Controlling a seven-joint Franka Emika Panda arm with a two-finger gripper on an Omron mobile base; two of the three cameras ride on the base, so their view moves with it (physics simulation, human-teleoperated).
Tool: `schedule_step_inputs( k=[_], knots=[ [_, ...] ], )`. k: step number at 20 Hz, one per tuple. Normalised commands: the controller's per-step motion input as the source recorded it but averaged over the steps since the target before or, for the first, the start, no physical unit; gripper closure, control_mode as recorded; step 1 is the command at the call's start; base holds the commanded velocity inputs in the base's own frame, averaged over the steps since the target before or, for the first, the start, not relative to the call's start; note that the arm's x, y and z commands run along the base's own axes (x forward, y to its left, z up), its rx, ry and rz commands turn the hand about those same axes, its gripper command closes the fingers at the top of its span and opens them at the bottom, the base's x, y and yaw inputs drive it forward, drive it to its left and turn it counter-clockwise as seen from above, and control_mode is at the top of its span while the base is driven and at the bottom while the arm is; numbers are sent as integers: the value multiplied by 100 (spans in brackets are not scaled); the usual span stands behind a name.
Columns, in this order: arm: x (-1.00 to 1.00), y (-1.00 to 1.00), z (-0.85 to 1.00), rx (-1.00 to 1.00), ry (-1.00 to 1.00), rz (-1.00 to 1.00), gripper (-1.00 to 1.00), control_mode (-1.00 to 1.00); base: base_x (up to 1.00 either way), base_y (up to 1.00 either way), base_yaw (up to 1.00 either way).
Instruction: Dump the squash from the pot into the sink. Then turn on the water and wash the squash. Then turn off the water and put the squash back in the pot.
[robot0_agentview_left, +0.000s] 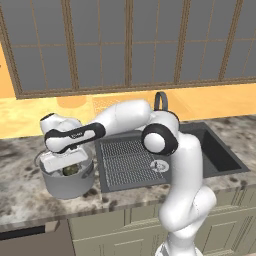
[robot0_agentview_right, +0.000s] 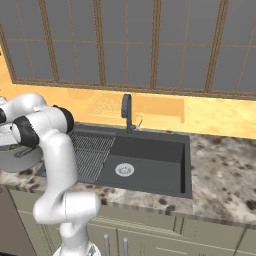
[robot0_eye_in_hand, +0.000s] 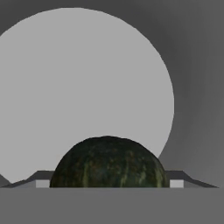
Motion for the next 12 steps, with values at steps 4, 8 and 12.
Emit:
schedule_step_inputs(
  k=[4,8,12],
  knots=[
    [0,0,0,0,0,0,-100,-100,0,0,0],
    [0,0,0,0,0,0,-100,-100,0,0,0],
    [-1,-2,19,0,0,0,-100,-100,0,0,0]
  ],
)
